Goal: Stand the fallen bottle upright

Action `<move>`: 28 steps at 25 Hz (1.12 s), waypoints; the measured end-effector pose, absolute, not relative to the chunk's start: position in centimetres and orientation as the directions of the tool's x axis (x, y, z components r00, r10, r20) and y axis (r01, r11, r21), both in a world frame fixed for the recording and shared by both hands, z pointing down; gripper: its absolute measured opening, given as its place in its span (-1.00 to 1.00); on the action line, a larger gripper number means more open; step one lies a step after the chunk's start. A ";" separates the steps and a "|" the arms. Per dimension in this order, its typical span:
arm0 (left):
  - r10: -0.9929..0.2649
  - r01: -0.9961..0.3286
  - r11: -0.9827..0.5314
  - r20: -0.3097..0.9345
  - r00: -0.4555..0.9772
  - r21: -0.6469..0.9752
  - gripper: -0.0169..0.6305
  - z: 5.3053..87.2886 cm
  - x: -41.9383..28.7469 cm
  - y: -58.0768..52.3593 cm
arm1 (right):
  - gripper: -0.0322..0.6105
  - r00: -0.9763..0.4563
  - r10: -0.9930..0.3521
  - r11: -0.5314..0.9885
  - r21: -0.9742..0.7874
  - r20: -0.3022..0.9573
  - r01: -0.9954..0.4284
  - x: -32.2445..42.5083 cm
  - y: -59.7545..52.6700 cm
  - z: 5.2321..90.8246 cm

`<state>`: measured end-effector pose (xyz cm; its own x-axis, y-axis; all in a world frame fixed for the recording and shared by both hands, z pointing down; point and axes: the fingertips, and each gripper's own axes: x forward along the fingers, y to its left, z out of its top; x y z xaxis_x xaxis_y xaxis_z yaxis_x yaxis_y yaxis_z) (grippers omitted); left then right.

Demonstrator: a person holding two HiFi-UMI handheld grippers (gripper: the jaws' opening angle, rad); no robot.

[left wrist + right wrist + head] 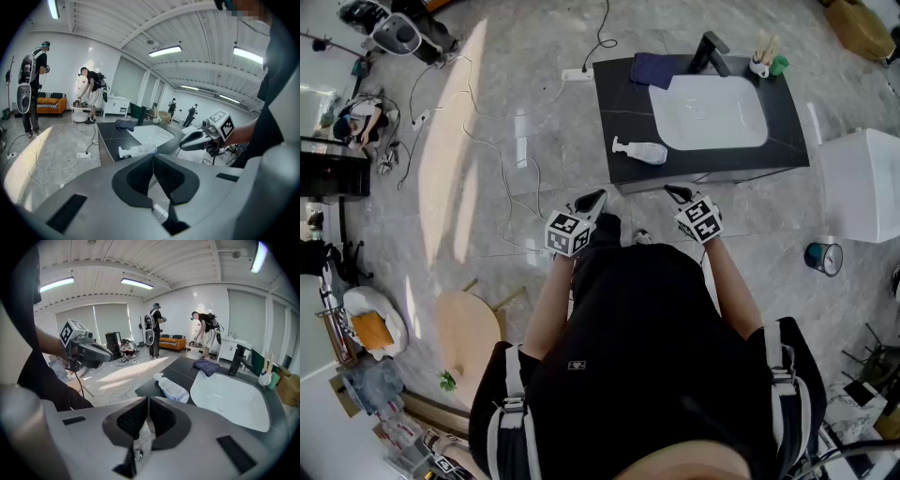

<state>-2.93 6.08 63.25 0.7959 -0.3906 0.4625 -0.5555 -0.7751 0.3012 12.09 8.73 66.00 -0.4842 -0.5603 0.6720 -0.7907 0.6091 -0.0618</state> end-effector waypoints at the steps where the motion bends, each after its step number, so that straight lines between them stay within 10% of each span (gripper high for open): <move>1: -0.392 -0.558 -0.774 0.463 0.795 0.301 -0.90 63.3 -2.9 6.3 | -0.68 -0.487 -0.558 0.614 -0.062 0.672 -0.787 12.2 8.7 66.0; 28: -0.410 -0.584 -0.744 0.468 0.783 0.326 -0.90 64.6 -4.8 5.1 | -0.67 -0.508 -0.502 0.644 -0.089 0.700 -0.760 10.6 7.7 67.2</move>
<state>-4.81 5.06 64.59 0.7829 -0.4096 0.4683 -0.5840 -0.7435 0.3258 10.62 7.67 67.18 -0.5078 -0.5022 0.7000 -0.7599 0.6439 -0.0892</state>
